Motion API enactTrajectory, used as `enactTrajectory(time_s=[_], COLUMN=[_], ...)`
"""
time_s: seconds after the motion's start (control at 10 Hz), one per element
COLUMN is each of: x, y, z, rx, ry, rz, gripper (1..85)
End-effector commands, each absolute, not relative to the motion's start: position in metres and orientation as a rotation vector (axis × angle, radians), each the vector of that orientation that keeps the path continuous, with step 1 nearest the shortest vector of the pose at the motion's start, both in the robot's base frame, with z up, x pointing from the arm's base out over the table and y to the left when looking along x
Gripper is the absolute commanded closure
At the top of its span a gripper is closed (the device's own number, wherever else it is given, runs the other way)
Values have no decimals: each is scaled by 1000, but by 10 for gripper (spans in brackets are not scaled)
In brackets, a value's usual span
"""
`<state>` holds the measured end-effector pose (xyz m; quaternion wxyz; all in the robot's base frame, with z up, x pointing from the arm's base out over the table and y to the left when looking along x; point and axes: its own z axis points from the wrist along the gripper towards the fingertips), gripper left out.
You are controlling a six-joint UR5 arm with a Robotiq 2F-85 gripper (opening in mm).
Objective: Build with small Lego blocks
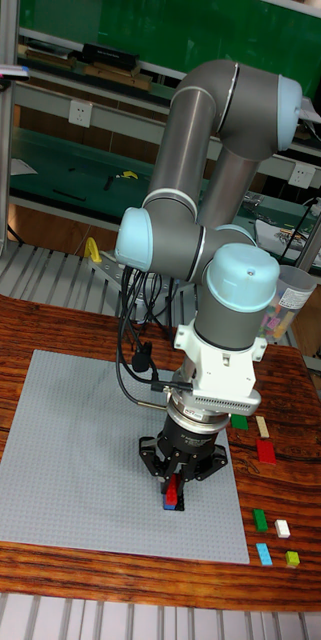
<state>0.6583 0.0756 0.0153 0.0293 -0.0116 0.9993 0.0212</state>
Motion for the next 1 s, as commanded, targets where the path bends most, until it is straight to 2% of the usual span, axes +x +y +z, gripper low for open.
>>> enactTrajectory(time_s=[0.0, 0.6, 0.7, 0.8, 0.9], x=[659, 659, 661, 663, 664], y=[76, 80, 80, 80, 80], z=[17, 18, 18, 18, 18], rx=[-33, -98, -120, -141, -168], ry=[3079, 3078, 3069, 3061, 3052], rz=[81, 117, 122, 118, 116], gripper=[843, 830, 710, 640, 507])
